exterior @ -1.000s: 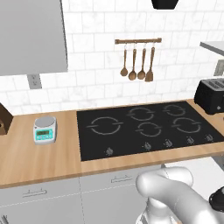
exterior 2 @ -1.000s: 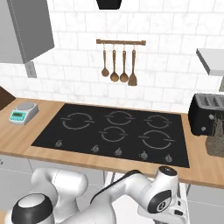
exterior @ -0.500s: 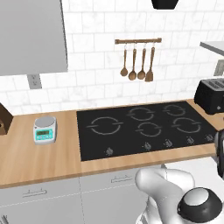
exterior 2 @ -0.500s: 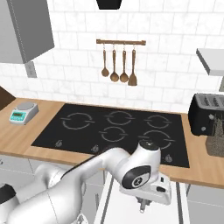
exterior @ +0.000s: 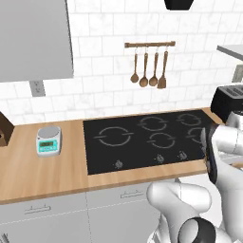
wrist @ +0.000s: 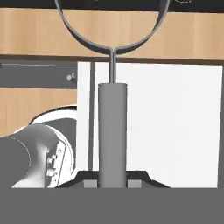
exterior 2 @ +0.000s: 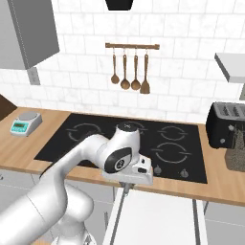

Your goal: Pick the peeler from the drawer and place it on the counter.

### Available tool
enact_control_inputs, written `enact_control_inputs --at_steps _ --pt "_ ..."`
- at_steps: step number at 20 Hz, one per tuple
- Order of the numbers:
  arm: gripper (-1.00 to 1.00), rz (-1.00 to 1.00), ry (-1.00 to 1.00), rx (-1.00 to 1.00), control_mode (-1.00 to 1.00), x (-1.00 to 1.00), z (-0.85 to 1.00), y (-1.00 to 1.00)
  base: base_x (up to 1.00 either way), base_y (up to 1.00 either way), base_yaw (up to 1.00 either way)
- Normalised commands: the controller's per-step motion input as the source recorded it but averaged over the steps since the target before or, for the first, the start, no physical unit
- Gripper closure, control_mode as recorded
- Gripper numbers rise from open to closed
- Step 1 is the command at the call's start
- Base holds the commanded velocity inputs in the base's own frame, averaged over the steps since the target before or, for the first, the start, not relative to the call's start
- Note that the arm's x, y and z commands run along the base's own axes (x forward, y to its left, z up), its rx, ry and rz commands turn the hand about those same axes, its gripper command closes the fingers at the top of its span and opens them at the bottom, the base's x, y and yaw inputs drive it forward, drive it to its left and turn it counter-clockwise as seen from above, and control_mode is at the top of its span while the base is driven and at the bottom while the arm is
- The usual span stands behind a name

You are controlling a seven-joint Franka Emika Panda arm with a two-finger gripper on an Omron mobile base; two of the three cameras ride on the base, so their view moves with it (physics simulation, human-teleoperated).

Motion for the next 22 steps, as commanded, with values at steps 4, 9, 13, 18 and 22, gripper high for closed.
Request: enact_control_inputs --at_steps 4,9,13,18,22 --pt "1.00 0.17 0.00 0.11 -1.00 1.00 0.61 0.82 0.00 0.00 0.00" --pt "1.00 0.07 0.00 0.01 -1.00 0.70 0.70 0.96 0.00 0.00 0.00" --pt "1.00 0.00 0.00 -0.06 -1.00 0.37 0.35 1.00 0.00 0.00 0.00" --pt "1.00 0.00 0.00 -0.11 -1.00 0.34 0.08 1.00 0.00 0.00 0.00" --pt "1.00 0.00 0.00 -0.05 -1.00 0.51 0.01 1.00 0.00 0.00 0.00"
